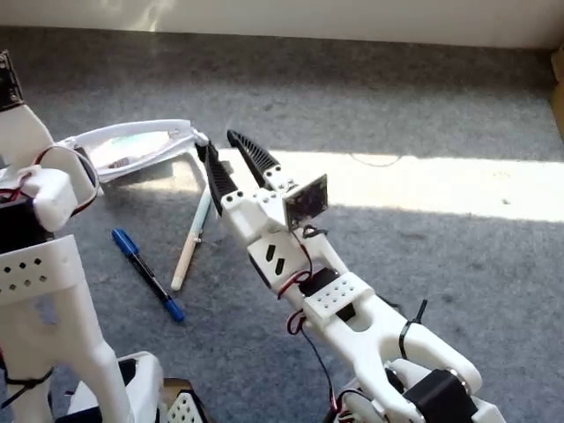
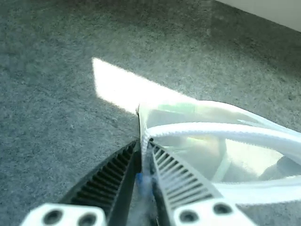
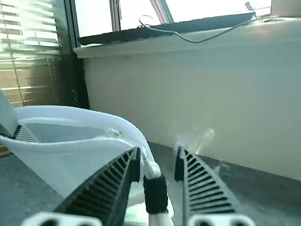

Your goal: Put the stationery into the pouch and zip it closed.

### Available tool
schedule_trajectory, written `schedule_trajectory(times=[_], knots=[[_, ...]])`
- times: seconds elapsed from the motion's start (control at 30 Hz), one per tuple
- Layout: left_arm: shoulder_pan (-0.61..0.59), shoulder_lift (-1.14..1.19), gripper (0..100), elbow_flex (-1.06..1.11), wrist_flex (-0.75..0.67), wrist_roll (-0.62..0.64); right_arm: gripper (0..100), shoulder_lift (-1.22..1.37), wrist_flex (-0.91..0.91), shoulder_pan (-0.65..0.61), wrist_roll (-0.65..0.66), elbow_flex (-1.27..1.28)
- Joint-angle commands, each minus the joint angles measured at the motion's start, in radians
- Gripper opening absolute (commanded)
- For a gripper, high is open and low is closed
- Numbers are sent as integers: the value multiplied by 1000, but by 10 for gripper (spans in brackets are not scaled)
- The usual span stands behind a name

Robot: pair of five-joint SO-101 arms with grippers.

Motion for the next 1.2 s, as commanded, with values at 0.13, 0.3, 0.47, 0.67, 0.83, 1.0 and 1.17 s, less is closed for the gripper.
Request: schedule_trajectory(times=[0.13,0.3,0.47,0.67,0.83,1.0,1.17], knots=[[-191,-47,16,-21,-54,77,120,-41,458,15,-169,-148],[-232,-47,17,-21,-54,104,120,-31,839,10,-319,-326],[-232,-47,17,-19,-54,104,122,-30,1101,8,-417,-475],[-232,-47,17,-16,-54,104,122,18,1218,-44,-443,-549],[-232,-47,17,-13,-54,104,123,197,1290,-62,-443,-680],[-229,-47,17,-12,-54,104,123,361,1351,-62,-532,-828],[-228,-47,17,-12,-49,104,124,519,1408,-84,-562,-1000]])
